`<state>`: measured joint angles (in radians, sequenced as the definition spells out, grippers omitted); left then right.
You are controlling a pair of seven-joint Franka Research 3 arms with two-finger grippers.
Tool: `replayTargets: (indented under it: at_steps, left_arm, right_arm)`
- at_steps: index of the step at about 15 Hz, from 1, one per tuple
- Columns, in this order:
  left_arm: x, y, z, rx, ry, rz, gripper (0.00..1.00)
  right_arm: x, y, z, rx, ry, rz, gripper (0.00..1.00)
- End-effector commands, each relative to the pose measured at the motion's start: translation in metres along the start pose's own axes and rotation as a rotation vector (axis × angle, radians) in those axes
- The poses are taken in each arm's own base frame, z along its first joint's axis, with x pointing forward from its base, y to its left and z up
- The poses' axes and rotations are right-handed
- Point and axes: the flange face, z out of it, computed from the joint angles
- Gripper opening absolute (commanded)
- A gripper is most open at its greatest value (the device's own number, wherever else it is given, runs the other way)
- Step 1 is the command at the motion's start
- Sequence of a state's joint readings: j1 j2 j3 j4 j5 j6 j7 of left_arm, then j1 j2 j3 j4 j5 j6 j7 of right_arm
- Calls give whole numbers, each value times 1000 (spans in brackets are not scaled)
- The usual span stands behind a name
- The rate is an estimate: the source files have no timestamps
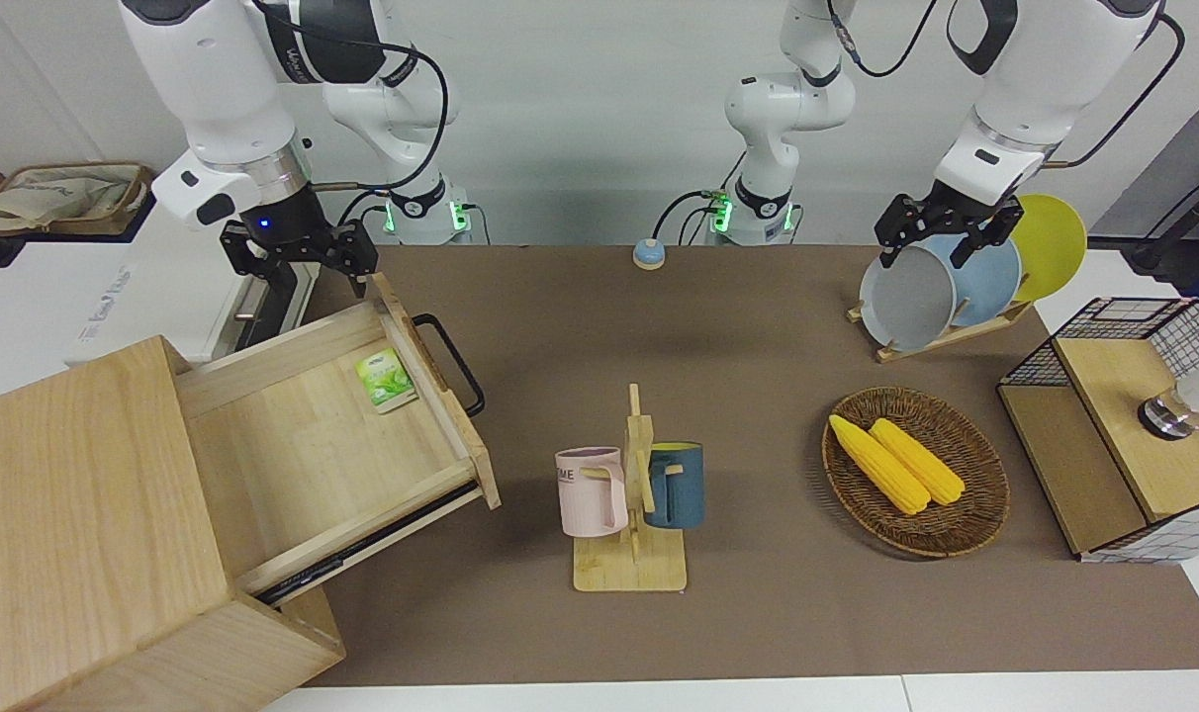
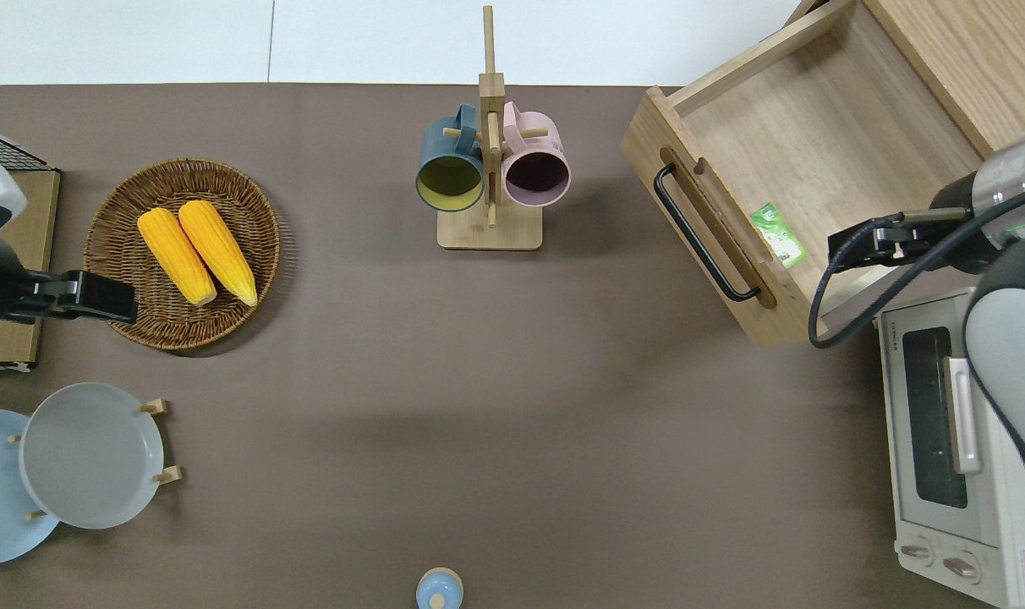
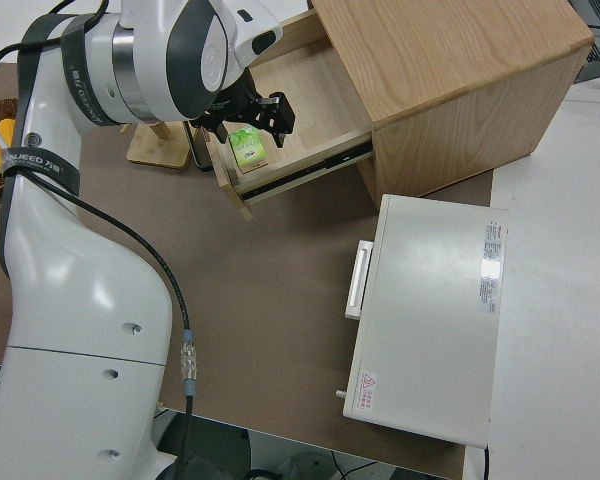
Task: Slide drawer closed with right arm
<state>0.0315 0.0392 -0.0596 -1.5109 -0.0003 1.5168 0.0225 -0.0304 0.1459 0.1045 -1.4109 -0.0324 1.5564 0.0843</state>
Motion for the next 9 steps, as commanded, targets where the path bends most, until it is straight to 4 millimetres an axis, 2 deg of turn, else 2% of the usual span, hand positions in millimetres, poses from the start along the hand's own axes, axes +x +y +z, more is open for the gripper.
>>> replayTargets:
  at_steps: [1, 9]
  left_arm:
    - [1, -1, -4, 16, -5, 11, 993]
    - [1, -1, -4, 16, -5, 11, 993]
  right_arm:
    - [-4, 0, -3, -5, -5, -10, 985]
    - [-5, 2, -5, -3, -3, -16, 983]
